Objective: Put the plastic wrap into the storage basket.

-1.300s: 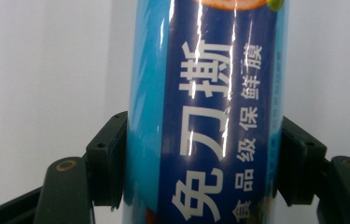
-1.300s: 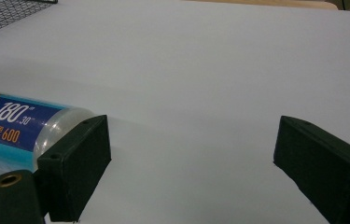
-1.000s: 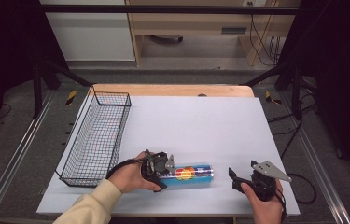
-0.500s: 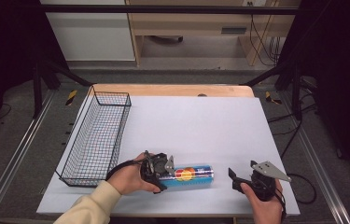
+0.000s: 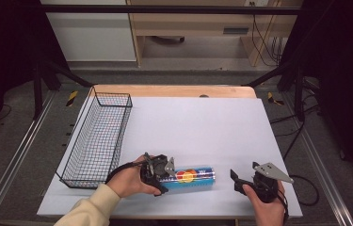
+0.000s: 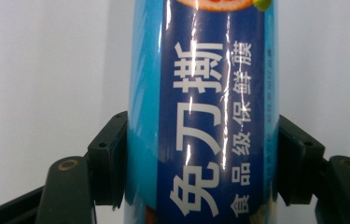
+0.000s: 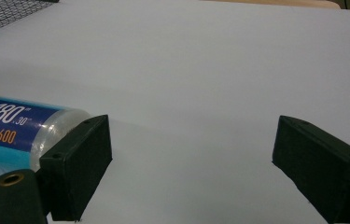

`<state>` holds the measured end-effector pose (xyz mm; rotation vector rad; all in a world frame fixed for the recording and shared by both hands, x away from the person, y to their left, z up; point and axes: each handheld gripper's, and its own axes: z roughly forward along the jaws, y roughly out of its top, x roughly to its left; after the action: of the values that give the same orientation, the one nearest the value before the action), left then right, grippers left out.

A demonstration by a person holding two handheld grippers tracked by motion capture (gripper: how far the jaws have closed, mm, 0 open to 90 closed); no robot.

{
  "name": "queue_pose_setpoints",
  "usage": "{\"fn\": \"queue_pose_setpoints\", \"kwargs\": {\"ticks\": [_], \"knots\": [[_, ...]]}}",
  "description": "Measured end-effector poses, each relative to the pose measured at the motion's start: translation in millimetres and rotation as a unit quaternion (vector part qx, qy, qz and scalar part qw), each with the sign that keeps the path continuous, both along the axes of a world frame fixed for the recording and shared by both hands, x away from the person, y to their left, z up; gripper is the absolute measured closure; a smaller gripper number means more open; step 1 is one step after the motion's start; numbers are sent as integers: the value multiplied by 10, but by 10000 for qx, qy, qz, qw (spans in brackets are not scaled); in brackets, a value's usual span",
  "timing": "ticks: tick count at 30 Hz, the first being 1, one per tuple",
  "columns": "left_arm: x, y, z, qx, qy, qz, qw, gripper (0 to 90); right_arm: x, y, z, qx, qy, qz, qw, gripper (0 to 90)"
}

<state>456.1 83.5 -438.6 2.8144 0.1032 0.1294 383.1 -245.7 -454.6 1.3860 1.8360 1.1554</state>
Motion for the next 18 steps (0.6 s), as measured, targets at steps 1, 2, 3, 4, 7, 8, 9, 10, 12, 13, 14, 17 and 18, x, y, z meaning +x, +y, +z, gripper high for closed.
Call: {"fn": "queue_pose_setpoints", "kwargs": {"ticks": [1, 2, 3, 4, 7, 8, 9, 10, 12, 13, 14, 17, 18], "knots": [[-4, 2, 2, -18, -47, -15, 10000, 320, -1, 1, 0, -1, 2, 0, 10000, 120], [-4, 4, 10, -8, -13, -5, 10000, 320, 0, 2, 0, -2, 2, -1, 10000, 120], [-8, 7, 14, -39, -17, 11, 10000, 320, 0, 2, 0, -4, 0, 0, 10000, 120], [-10, 10, 20, -54, -16, 15, 10000, 320, 0, 2, -1, -1, 2, -3, 10000, 120], [-14, 11, 27, -42, -13, 18, 10000, 320, 0, 3, -1, -4, -1, 2, 10000, 120], [-17, 10, 25, -27, -40, 17, 10000, 320, 1, 3, -2, -5, 2, 6, 10000, 120], [-18, 8, 21, -13, -19, 29, 10000, 320, 2, 2, -4, -21, 16, 9, 10000, 120], [-19, 4, 20, 7, -17, 36, 10000, 320, 4, 4, -8, -16, 25, 18, 10000, 119], [-26, -6, 14, 30, -41, 41, 10000, 320, 4, 10, -12, -24, 78, 23, 10000, 119], [-24, -9, 11, 43, -11, 59, 10000, 320, 8, 10, -14, -53, 56, 27, 10000, 119], [-25, -15, 4, 61, -13, 70, 10000, 320, 5, 11, -11, -38, 64, 30, 10000, 119], [-28, -41, -19, 105, -27, 63, 9999, 321, 3, 12, -8, -26, 67, 30, 10000, 119], [-25, -45, -26, 97, -34, 58, 9999, 321, 2, 11, -8, -39, 58, 26, 10000, 120]]}}
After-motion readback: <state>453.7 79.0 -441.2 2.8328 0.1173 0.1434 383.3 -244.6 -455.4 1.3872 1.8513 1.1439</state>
